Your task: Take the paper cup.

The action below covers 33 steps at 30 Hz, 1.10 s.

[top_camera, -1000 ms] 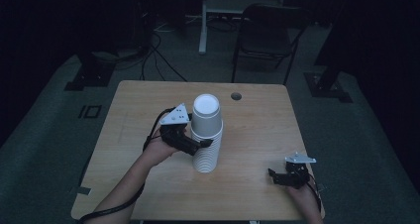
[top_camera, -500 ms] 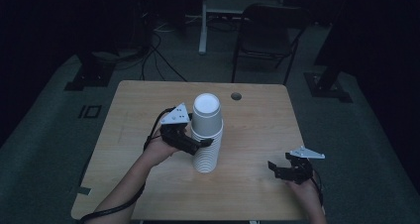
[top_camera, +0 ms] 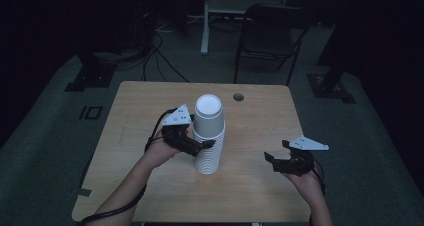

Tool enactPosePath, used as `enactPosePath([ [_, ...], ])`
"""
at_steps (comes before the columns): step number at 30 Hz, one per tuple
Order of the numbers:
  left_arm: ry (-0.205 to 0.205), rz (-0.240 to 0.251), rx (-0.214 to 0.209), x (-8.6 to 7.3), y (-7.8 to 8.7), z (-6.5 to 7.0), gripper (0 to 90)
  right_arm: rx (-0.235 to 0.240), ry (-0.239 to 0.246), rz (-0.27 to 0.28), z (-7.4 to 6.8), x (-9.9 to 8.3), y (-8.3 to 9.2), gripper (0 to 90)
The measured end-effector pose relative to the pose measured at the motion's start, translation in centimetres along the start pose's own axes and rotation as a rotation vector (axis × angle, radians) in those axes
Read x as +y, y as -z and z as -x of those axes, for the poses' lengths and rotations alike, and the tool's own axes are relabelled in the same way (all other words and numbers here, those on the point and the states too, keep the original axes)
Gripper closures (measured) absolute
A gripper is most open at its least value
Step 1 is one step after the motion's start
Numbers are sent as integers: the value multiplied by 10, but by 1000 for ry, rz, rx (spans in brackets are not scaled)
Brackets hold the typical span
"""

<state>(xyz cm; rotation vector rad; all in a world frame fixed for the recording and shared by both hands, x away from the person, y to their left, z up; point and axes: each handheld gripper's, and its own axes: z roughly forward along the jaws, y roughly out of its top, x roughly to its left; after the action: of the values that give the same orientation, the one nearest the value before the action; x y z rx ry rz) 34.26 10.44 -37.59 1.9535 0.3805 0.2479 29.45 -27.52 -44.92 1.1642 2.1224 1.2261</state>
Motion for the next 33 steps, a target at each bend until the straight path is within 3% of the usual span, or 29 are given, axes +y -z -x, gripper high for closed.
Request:
enactPosePath([
  [10, 3, -2, 1, 0, 0, 0, 57, 67, 73, 78, -24, 39, 11, 138],
  [23, 6, -3, 2, 1, 0, 1, 57, 176, 133, 181, -51, 95, 21, 138],
  [33, 4, 8, 1, -1, 0, 0, 59, 261, 181, 232, -78, 126, 16, 138],
])
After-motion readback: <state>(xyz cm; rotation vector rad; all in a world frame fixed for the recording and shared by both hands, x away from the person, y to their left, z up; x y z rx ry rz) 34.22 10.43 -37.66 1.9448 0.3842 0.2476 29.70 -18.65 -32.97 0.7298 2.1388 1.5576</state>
